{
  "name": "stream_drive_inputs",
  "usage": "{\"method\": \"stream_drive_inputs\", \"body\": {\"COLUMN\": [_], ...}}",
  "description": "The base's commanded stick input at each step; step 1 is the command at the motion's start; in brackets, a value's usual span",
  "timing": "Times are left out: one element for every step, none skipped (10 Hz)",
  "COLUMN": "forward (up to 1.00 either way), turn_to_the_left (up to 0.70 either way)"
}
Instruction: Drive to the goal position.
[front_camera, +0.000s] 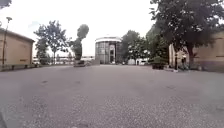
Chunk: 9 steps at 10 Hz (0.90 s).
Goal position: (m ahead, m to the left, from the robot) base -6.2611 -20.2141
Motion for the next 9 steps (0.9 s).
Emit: {"method": "stream_drive_inputs", "body": {"forward": [0.7,0.7,0.7,0.7,0.7,0.7,0.7,0.7,0.7], "turn_to_the_left": [-0.03,-0.09,-0.14,-0.2,-0.26,-0.31,-0.34,-0.3,-0.27]}}
